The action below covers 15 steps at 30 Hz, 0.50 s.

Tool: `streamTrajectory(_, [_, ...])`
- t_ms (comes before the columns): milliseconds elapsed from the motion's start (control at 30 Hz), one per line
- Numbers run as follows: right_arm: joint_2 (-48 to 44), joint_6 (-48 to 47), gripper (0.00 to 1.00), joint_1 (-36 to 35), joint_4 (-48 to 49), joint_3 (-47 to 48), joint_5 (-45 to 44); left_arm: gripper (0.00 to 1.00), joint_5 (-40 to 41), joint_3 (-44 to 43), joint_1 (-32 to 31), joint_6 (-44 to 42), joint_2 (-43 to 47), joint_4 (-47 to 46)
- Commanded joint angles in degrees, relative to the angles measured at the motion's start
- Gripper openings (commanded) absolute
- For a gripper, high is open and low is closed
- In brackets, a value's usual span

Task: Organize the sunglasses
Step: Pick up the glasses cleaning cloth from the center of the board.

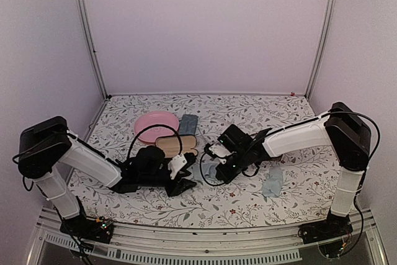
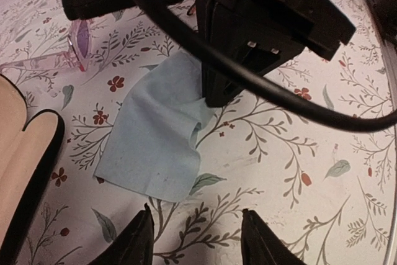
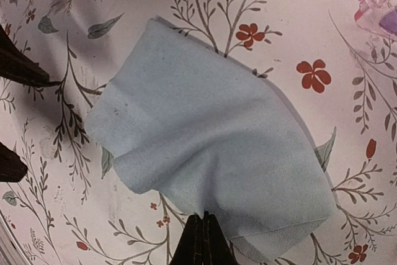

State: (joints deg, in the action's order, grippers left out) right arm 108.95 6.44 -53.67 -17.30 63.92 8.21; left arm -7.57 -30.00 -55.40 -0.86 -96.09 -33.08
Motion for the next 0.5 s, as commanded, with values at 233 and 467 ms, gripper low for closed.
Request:
streamTrajectory(233, [-3.6, 1.1, 0.0, -0.1, 1.5, -2.1, 3.0, 0.41, -3.7, -6.1, 1.2, -3.4, -5.8, 2.4])
streamTrajectory(467, [-5.3, 1.9, 0.0, 1.4, 2.4, -3.1, 5.8, 0.34, -4.5, -7.8, 1.7, -4.6, -7.8, 4.1])
